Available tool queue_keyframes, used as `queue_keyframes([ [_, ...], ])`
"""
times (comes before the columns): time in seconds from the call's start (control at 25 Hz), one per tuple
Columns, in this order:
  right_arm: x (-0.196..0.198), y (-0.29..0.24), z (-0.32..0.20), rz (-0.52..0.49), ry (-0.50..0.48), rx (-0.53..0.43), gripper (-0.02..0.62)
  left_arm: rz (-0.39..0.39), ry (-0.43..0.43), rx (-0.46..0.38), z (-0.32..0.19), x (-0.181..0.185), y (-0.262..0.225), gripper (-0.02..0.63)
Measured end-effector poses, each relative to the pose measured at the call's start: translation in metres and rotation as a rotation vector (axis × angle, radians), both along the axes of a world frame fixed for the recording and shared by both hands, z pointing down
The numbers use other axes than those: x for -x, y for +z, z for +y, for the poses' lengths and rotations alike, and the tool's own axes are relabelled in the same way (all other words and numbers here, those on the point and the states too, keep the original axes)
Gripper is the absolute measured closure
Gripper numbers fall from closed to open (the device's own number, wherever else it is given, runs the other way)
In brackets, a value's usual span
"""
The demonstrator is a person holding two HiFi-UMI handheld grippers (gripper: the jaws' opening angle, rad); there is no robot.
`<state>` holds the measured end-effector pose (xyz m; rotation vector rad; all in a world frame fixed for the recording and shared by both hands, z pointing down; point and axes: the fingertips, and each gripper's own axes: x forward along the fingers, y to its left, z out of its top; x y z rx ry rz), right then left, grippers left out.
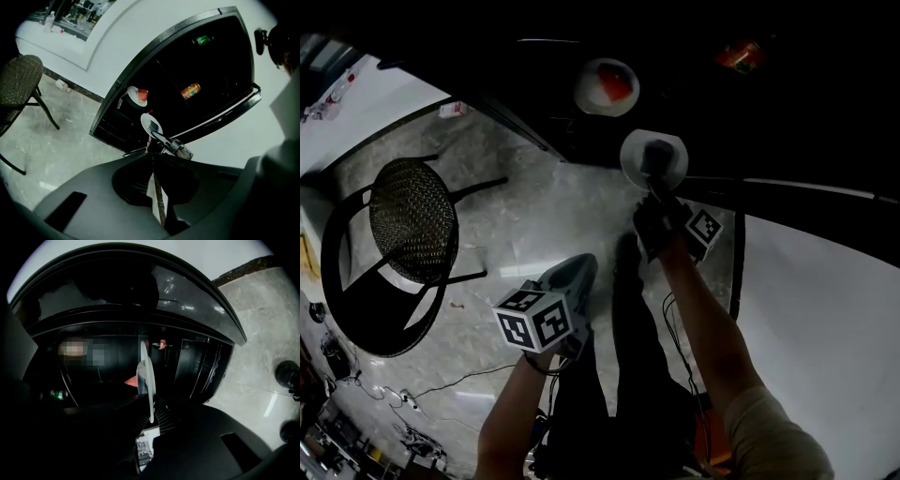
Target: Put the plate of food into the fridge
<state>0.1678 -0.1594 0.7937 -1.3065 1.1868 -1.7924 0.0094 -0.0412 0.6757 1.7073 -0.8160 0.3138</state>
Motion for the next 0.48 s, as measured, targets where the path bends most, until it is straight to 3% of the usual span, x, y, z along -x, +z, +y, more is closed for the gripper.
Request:
queue_keyframes([
  [0.48,-0.005,0.008,-0.020,-0.012,0.066,-0.013,0.565,0.000,0.018,0.010,0.000,-0.005,0.020,0.594],
])
